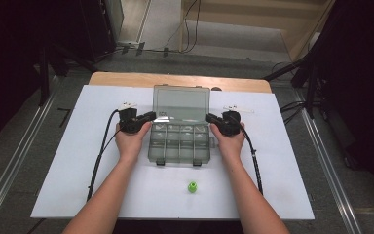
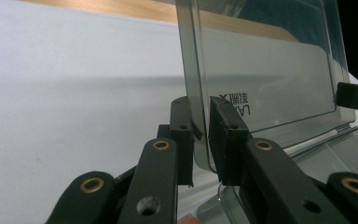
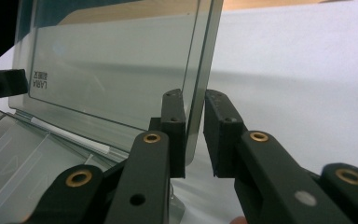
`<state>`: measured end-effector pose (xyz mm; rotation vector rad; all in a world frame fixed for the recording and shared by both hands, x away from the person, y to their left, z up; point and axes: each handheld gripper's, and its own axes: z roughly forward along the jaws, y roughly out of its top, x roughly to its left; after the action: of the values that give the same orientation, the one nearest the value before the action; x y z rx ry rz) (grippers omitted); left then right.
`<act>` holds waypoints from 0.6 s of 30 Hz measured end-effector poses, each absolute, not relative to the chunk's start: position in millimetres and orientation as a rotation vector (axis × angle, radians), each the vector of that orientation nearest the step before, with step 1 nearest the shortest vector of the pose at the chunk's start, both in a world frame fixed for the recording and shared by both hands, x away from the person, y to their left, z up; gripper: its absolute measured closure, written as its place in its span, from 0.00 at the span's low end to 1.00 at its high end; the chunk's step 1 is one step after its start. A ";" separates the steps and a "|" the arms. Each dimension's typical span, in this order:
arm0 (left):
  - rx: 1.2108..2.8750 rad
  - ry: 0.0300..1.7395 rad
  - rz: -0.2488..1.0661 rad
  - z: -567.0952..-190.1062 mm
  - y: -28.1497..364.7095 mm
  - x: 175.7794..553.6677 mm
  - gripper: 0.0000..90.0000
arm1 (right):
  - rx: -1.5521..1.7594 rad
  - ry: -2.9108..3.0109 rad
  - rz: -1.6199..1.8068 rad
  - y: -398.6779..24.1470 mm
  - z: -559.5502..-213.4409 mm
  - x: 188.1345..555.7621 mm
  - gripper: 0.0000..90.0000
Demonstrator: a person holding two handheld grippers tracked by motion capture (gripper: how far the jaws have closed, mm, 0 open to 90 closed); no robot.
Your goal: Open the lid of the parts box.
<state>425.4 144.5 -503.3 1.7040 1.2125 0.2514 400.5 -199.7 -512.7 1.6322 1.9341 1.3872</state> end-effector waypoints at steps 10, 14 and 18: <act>1.720 1.247 0.228 -505.5 144.4 426.8 0.88 | 1.679 1.949 1.381 -200.2 -517.9 402.3 0.84; 1.717 1.269 0.210 -506.1 144.3 428.1 0.88 | 1.681 1.944 1.376 -199.6 -519.2 402.6 0.84; 1.718 1.283 0.196 -506.6 144.4 429.8 0.87 | 1.696 1.938 1.353 -197.0 -519.5 401.5 0.83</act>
<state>429.8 144.4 -506.6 1.7180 1.2834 0.1958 401.5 -197.0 -519.5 1.6962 1.9379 1.3534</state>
